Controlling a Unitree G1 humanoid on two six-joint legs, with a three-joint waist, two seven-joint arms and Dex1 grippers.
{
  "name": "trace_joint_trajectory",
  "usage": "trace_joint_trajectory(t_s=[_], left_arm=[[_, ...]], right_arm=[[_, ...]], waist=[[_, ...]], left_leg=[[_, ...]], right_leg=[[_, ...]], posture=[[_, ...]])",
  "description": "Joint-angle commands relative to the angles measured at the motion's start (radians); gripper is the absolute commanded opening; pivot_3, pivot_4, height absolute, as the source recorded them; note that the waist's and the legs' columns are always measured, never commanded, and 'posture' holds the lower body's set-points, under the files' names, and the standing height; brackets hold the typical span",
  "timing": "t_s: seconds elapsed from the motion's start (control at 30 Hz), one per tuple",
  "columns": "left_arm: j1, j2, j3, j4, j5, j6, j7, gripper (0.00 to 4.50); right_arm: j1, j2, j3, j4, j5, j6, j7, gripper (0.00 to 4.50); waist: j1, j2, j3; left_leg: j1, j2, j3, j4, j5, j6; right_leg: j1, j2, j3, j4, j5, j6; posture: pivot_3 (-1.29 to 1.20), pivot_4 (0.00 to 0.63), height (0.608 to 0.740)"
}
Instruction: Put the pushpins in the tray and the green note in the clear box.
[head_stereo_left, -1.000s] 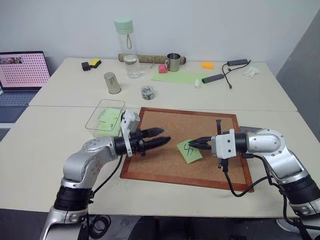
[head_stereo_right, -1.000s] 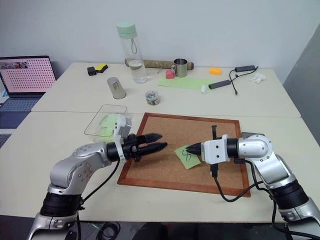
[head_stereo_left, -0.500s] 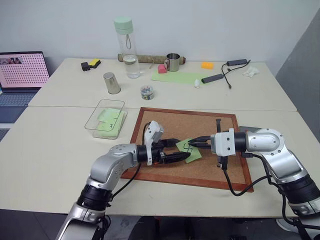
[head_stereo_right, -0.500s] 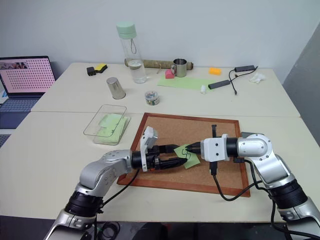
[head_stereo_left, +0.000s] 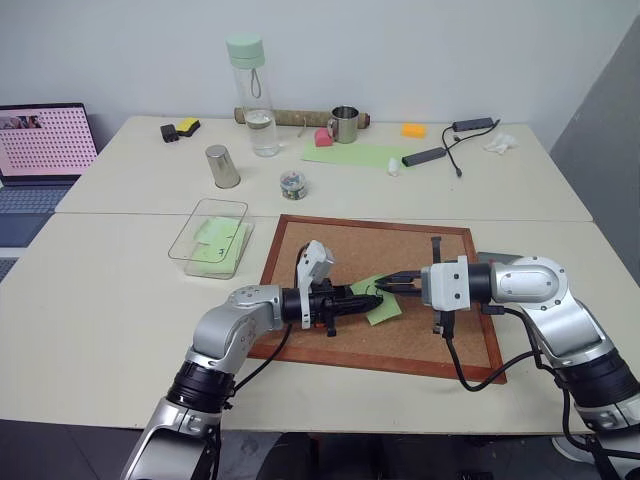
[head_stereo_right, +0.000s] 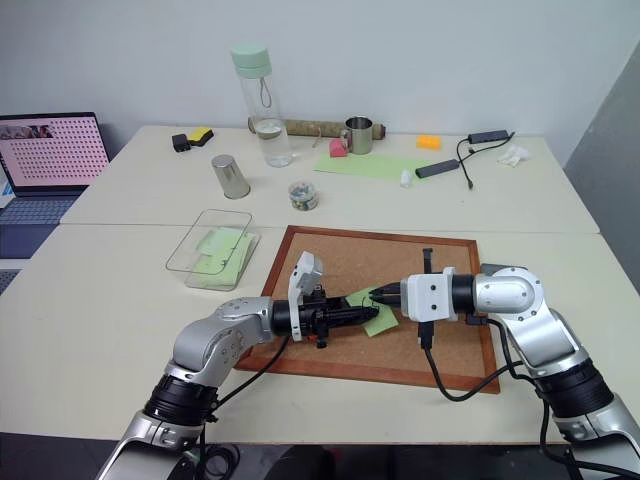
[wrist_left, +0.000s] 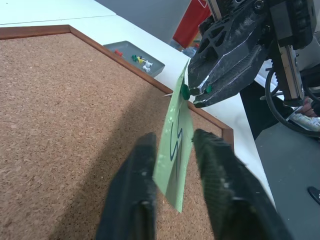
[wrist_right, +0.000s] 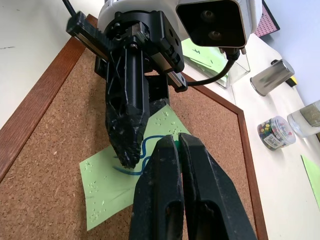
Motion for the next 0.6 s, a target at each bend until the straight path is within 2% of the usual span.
trace_joint_trajectory(t_s=[0.03, 0.1, 0.33, 0.6], left_arm=[[-0.008, 0.003, 0.008, -0.036, -0.017, -0.004, -0.020, 0.36], [-0.006, 0.003, 0.008, -0.034, -0.012, -0.010, -0.017, 0.04], [0.003, -0.007, 0.011, -0.022, -0.006, -0.006, 0.004, 0.04], [0.010, -0.029, 0.021, 0.001, -0.016, 0.024, 0.035, 0.04]], right_arm=[[-0.016, 0.005, -0.024, -0.035, 0.019, -0.013, -0.007, 0.00], [-0.016, 0.009, -0.026, -0.035, 0.022, -0.012, -0.008, 0.00], [0.002, 0.016, -0.049, -0.089, 0.068, 0.026, -0.020, 0.00], [0.063, -0.021, -0.132, -0.243, 0.193, 0.224, -0.044, 0.00]], waist=[[0.000, 0.000, 0.000], [0.000, 0.000, 0.000], [0.000, 0.000, 0.000], [0.001, 0.000, 0.000]], left_leg=[[0.000, 0.000, 0.000, 0.000, 0.000, 0.000], [0.000, 0.000, 0.000, 0.000, 0.000, 0.000], [0.000, 0.000, 0.000, 0.000, 0.000, 0.000], [0.000, 0.000, 0.000, 0.000, 0.000, 0.000]], right_leg=[[0.000, 0.000, 0.000, 0.000, 0.000, 0.000], [0.000, 0.000, 0.000, 0.000, 0.000, 0.000], [0.000, 0.000, 0.000, 0.000, 0.000, 0.000], [0.000, 0.000, 0.000, 0.000, 0.000, 0.000]], posture=[[0.00, 0.150, 0.740], [0.00, 0.150, 0.740], [0.00, 0.150, 0.740], [0.00, 0.150, 0.740]])
